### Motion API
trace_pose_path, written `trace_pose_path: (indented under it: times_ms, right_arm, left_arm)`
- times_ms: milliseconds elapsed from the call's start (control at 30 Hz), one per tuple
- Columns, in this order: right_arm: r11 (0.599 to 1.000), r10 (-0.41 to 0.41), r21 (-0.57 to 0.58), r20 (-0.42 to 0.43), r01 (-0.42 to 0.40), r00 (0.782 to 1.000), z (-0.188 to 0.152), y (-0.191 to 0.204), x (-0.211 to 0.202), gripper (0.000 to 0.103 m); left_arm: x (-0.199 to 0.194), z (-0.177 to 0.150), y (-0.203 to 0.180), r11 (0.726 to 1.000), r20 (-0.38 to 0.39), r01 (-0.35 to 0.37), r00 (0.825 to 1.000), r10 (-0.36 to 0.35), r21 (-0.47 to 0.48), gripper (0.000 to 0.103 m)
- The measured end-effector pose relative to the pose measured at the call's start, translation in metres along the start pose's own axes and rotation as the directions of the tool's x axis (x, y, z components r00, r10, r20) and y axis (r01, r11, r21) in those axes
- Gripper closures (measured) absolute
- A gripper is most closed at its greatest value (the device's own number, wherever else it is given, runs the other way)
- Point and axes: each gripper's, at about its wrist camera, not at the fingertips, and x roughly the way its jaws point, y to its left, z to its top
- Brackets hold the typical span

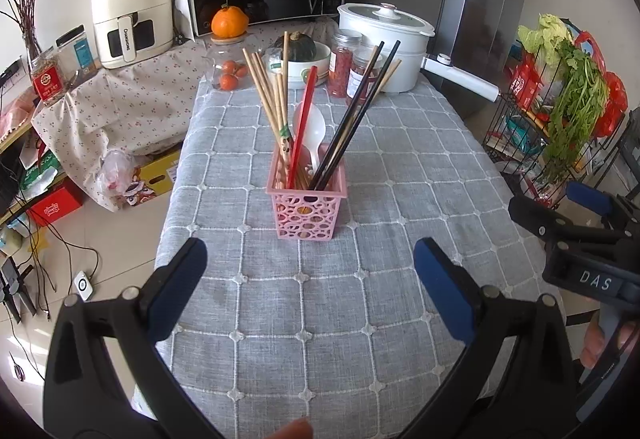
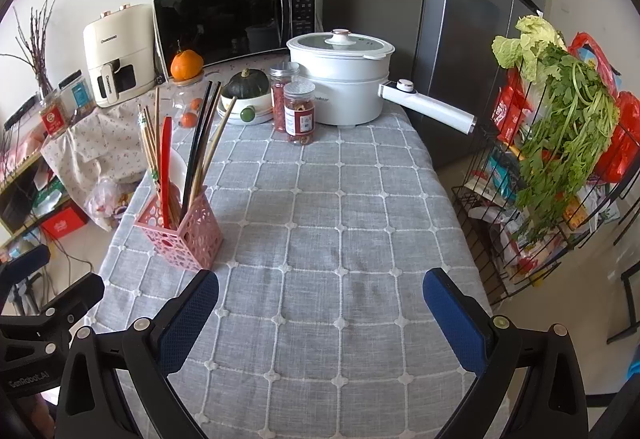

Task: Organize utensils

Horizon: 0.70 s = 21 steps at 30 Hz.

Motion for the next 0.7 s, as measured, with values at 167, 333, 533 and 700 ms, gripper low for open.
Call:
trace_pose_path:
  times_ms: [167,333,533,700]
  right_arm:
    - [1.000,-0.001,0.000,0.000,0.001,1.000,0.0000,-0.0005,0.0004,0.000]
    - [1.000,-0.002,0.004,-0.001,0.002,1.000,-0.0006,0.0007,0.0008,0.000]
    - [1.000,-0.002,0.004,-0.002,0.002,1.000,-0.0010,0.0007,0.0014,0.000]
    - [1.000,-0.002,0.005,-0.001,0.002,1.000,-0.0010,0.0005,0.0016,0.000]
  left_arm:
    - [0.0001,-0.0003,-0.0005,1.000,0.001,-0.001,1.000,0.001,-0.002,0.000]
    - [0.0001,-0.0004,-0.0004,1.000,-0.001,-0.001,1.000,0.001,0.000,0.000]
    - [-0.0001,-0.0003,-0.0007,1.000,0.000,-0.001,1.000,0.001,-0.001,0.000]
    - [0.0001,0.0000,-0.0005,1.000,-0.002,-0.007,1.000,0.007,0.002,0.000]
